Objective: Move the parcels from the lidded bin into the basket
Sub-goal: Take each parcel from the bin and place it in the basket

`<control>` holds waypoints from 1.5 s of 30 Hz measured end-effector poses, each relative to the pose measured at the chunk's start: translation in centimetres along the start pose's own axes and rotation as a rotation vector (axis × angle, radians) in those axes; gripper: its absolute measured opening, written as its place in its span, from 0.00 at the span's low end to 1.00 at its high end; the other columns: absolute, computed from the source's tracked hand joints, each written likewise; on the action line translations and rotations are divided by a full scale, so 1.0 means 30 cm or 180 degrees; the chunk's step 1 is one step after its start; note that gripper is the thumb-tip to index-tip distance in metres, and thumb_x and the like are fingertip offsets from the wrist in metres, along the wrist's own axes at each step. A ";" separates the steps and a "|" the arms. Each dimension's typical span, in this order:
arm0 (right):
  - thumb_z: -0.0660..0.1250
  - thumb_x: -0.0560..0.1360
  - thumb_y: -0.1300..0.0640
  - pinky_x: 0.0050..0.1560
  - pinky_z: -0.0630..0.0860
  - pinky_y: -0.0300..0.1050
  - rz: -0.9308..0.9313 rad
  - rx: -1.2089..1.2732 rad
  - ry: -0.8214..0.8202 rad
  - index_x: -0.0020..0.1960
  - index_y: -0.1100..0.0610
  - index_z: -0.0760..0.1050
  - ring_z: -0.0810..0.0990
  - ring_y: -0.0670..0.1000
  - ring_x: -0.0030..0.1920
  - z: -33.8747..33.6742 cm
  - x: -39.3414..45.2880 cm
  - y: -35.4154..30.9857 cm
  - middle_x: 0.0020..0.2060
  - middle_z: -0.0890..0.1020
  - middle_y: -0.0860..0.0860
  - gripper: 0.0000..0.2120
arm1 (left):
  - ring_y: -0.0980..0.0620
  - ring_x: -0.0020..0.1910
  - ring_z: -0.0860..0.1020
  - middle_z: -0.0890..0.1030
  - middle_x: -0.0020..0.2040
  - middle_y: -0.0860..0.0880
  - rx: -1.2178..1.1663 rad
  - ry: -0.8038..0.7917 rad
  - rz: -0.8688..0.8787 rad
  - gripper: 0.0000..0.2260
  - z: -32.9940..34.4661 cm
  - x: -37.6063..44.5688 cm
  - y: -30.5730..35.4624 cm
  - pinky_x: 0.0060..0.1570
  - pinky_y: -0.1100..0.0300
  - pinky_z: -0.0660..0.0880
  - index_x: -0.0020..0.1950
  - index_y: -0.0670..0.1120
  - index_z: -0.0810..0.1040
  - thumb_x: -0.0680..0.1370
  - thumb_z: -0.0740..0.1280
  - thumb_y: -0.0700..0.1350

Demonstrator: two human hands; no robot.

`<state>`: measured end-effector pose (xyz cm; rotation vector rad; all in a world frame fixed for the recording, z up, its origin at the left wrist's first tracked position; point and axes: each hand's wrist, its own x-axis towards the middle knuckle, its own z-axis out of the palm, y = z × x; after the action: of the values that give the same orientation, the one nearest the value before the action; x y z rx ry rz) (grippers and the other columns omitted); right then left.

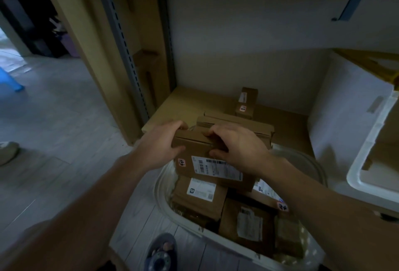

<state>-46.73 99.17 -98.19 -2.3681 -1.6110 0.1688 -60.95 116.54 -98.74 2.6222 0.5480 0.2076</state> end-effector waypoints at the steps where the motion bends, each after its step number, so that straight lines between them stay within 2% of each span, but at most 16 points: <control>1: 0.70 0.77 0.46 0.64 0.73 0.50 -0.0013 -0.0018 0.0023 0.66 0.44 0.71 0.75 0.47 0.62 0.001 0.000 0.000 0.62 0.78 0.43 0.20 | 0.55 0.54 0.77 0.76 0.55 0.56 -0.0025 -0.0060 0.0008 0.21 -0.001 0.000 0.000 0.55 0.54 0.77 0.67 0.52 0.74 0.75 0.74 0.47; 4: 0.70 0.77 0.46 0.64 0.74 0.49 -0.0047 -0.0119 0.0046 0.69 0.45 0.70 0.74 0.47 0.63 -0.003 -0.002 0.007 0.63 0.77 0.44 0.21 | 0.55 0.56 0.76 0.76 0.59 0.55 -0.0050 -0.0230 0.0091 0.24 -0.010 -0.002 0.007 0.56 0.52 0.78 0.70 0.53 0.71 0.76 0.73 0.51; 8: 0.71 0.76 0.46 0.64 0.74 0.52 -0.0178 -0.0396 0.0317 0.70 0.47 0.71 0.71 0.49 0.65 -0.005 -0.005 0.014 0.65 0.75 0.46 0.24 | 0.55 0.55 0.77 0.76 0.60 0.54 -0.0119 -0.0140 0.0235 0.24 -0.030 -0.004 0.035 0.53 0.53 0.79 0.72 0.53 0.70 0.77 0.72 0.51; 15: 0.71 0.75 0.43 0.63 0.74 0.50 -0.0085 0.0068 0.0612 0.68 0.47 0.72 0.72 0.48 0.63 -0.063 -0.032 0.058 0.63 0.75 0.46 0.24 | 0.57 0.56 0.76 0.74 0.62 0.56 -0.0201 0.0010 0.0466 0.23 -0.042 0.007 0.092 0.49 0.59 0.77 0.72 0.54 0.70 0.78 0.70 0.51; 19: 0.70 0.76 0.44 0.60 0.73 0.44 -0.0019 0.0240 0.0814 0.66 0.48 0.73 0.73 0.46 0.61 -0.111 -0.082 0.101 0.61 0.77 0.45 0.21 | 0.58 0.61 0.74 0.74 0.64 0.57 -0.0224 0.0078 0.0713 0.23 -0.034 0.016 0.155 0.57 0.57 0.74 0.72 0.54 0.70 0.79 0.70 0.51; 21: 0.70 0.76 0.45 0.59 0.73 0.43 0.0047 0.0285 0.0936 0.65 0.47 0.73 0.74 0.45 0.60 -0.136 -0.121 0.126 0.60 0.77 0.44 0.19 | 0.59 0.63 0.72 0.73 0.65 0.57 -0.0205 0.0142 0.0816 0.23 -0.028 0.026 0.192 0.59 0.59 0.72 0.73 0.55 0.69 0.79 0.70 0.52; 25: 0.70 0.75 0.46 0.58 0.75 0.42 0.0068 0.0417 0.1290 0.65 0.49 0.75 0.76 0.45 0.57 -0.186 -0.217 0.185 0.58 0.80 0.45 0.19 | 0.63 0.60 0.70 0.71 0.64 0.60 -0.0288 0.0128 0.1088 0.21 -0.008 0.058 0.288 0.53 0.68 0.68 0.72 0.57 0.68 0.80 0.67 0.54; 26: 0.70 0.75 0.46 0.57 0.75 0.40 0.0067 0.0431 0.1375 0.64 0.49 0.76 0.77 0.43 0.56 -0.200 -0.245 0.201 0.57 0.80 0.44 0.19 | 0.64 0.60 0.70 0.70 0.63 0.62 -0.0300 0.0119 0.1148 0.21 0.002 0.068 0.318 0.52 0.69 0.68 0.73 0.57 0.68 0.80 0.67 0.54; 28: 0.73 0.74 0.49 0.53 0.72 0.30 0.0143 0.0501 0.1473 0.62 0.49 0.77 0.76 0.37 0.50 -0.227 -0.304 0.232 0.53 0.78 0.41 0.18 | 0.66 0.60 0.69 0.69 0.63 0.64 -0.0388 0.0055 0.1239 0.21 0.028 0.088 0.377 0.51 0.70 0.68 0.73 0.57 0.68 0.81 0.66 0.55; 30: 0.75 0.74 0.52 0.49 0.69 0.24 0.0270 0.0634 0.1496 0.59 0.47 0.77 0.76 0.34 0.48 -0.252 -0.365 0.261 0.49 0.77 0.38 0.16 | 0.66 0.62 0.69 0.69 0.65 0.65 -0.0502 -0.0042 0.1353 0.22 0.059 0.109 0.437 0.55 0.68 0.70 0.74 0.58 0.68 0.81 0.66 0.56; 32: 0.75 0.74 0.54 0.47 0.72 0.26 0.0346 0.0827 0.1558 0.57 0.46 0.76 0.78 0.36 0.47 -0.276 -0.427 0.291 0.47 0.79 0.37 0.14 | 0.64 0.66 0.69 0.69 0.69 0.63 -0.0629 -0.0164 0.1478 0.22 0.091 0.131 0.504 0.61 0.63 0.71 0.75 0.58 0.67 0.81 0.66 0.55; 34: 0.74 0.75 0.55 0.45 0.76 0.30 0.0435 0.1045 0.1623 0.56 0.46 0.77 0.81 0.40 0.46 -0.301 -0.485 0.319 0.44 0.81 0.39 0.12 | 0.63 0.68 0.68 0.69 0.70 0.61 -0.0674 -0.0249 0.1567 0.23 0.123 0.149 0.576 0.62 0.64 0.69 0.75 0.57 0.67 0.81 0.66 0.55; 38: 0.75 0.75 0.57 0.43 0.79 0.35 0.0585 0.1203 0.1811 0.54 0.51 0.80 0.83 0.44 0.43 -0.338 -0.578 0.378 0.40 0.83 0.42 0.09 | 0.63 0.63 0.72 0.71 0.65 0.61 -0.0989 -0.0405 0.1596 0.22 0.194 0.171 0.695 0.55 0.69 0.74 0.74 0.56 0.69 0.80 0.65 0.55; 41: 0.76 0.74 0.59 0.43 0.82 0.40 0.0813 0.1289 0.1918 0.53 0.54 0.81 0.84 0.45 0.41 -0.353 -0.627 0.444 0.39 0.84 0.43 0.09 | 0.65 0.58 0.72 0.71 0.62 0.62 -0.0997 -0.0403 0.1578 0.20 0.238 0.186 0.771 0.50 0.75 0.71 0.73 0.55 0.69 0.81 0.64 0.54; 45: 0.77 0.73 0.57 0.44 0.81 0.40 0.0977 0.1258 0.1701 0.52 0.51 0.81 0.84 0.44 0.41 -0.364 -0.646 0.530 0.39 0.85 0.44 0.10 | 0.64 0.63 0.71 0.72 0.65 0.61 -0.1027 -0.0474 0.1486 0.22 0.260 0.216 0.835 0.58 0.67 0.71 0.75 0.55 0.68 0.81 0.62 0.57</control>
<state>-37.08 74.03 -93.40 -2.0939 -0.8768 -0.0783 -44.61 95.57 -93.83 2.3813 -0.1466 0.2206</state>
